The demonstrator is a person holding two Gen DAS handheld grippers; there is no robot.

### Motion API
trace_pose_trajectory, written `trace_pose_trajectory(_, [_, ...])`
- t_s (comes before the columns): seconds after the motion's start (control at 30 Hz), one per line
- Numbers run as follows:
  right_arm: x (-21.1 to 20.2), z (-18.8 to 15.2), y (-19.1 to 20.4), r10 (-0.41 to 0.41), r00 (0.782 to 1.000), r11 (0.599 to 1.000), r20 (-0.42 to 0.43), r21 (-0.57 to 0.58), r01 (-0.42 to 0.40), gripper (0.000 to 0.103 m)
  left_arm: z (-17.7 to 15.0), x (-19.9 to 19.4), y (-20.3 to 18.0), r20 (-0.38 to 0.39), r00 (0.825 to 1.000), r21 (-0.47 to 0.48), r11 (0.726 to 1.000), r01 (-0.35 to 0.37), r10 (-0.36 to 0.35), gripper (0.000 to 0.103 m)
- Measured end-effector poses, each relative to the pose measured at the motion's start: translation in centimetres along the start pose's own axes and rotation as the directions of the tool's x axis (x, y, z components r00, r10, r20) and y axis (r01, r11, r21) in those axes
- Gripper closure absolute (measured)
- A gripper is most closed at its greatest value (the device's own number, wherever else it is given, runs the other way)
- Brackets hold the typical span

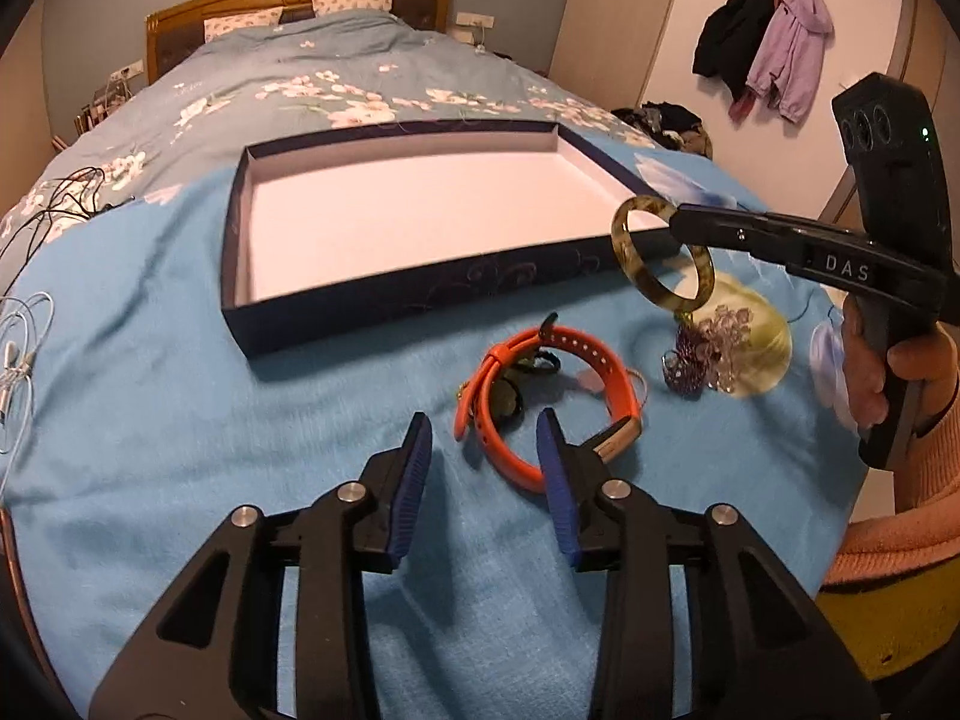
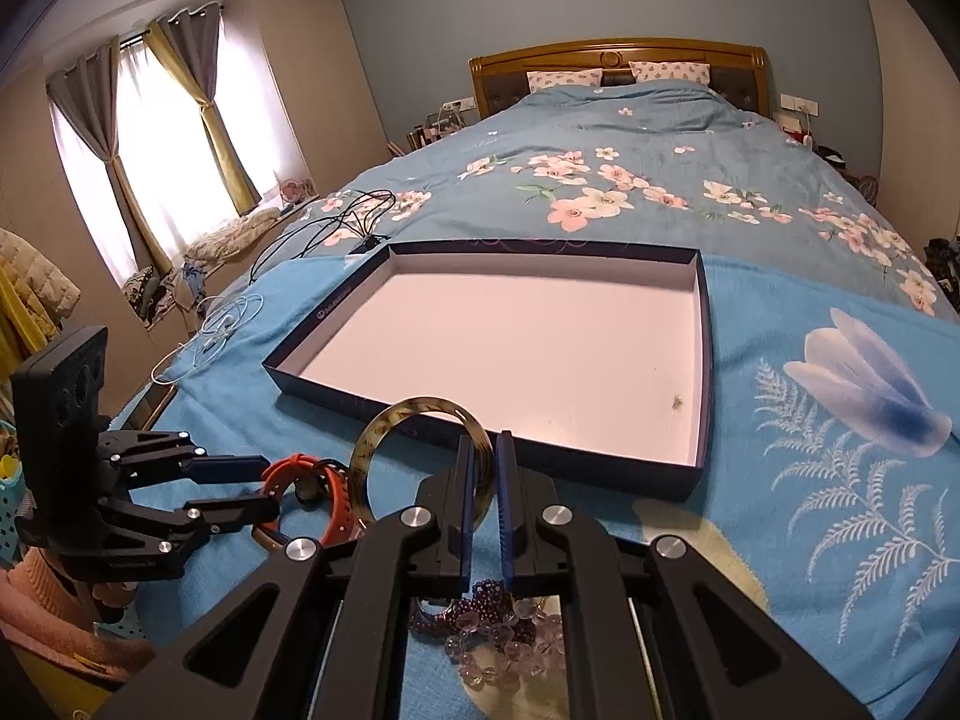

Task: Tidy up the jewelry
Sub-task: 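Carry the orange watch and gold bangle over the white tray with both tools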

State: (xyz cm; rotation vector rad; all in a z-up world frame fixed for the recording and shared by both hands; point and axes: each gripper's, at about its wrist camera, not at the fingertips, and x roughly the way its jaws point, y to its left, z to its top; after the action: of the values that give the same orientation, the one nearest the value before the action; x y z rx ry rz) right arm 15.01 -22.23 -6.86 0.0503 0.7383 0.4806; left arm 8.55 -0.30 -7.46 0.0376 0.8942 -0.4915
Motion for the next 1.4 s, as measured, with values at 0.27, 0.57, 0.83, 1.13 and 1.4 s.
trace_pose_trajectory(0.27, [0.1,-0.3,-0.2,0.005,1.000,1.000,0.003,0.012,-0.006,0.097,-0.5,0.5,0.0,-0.001,1.000,-0.033,0.999,-0.003,0.003,0.096])
trace_pose_trajectory(0.57, [-0.2,0.2,-0.6,0.002,1.000,1.000,0.023,0.017,-0.003,0.097,0.4,-0.8,0.1,0.045,0.999,-0.040,0.999,0.005,-0.004,0.096])
trace_pose_trajectory(0.83, [0.1,2.3,-1.5,-0.010,0.999,1.000,0.049,0.020,0.010,0.097,3.2,-2.7,1.0,0.134,0.991,-0.037,0.999,-0.001,0.006,0.096])
trace_pose_trajectory(1.13, [3.3,6.5,-3.2,-0.058,0.997,0.998,0.046,0.029,0.057,0.097,8.7,-1.9,3.4,0.178,0.983,-0.055,0.997,-0.045,0.054,0.096])
trace_pose_trajectory(1.4, [7.4,8.9,-4.1,-0.091,0.996,0.995,-0.007,0.034,0.092,0.097,13.5,1.7,5.9,0.159,0.984,-0.093,0.994,-0.060,0.074,0.096])
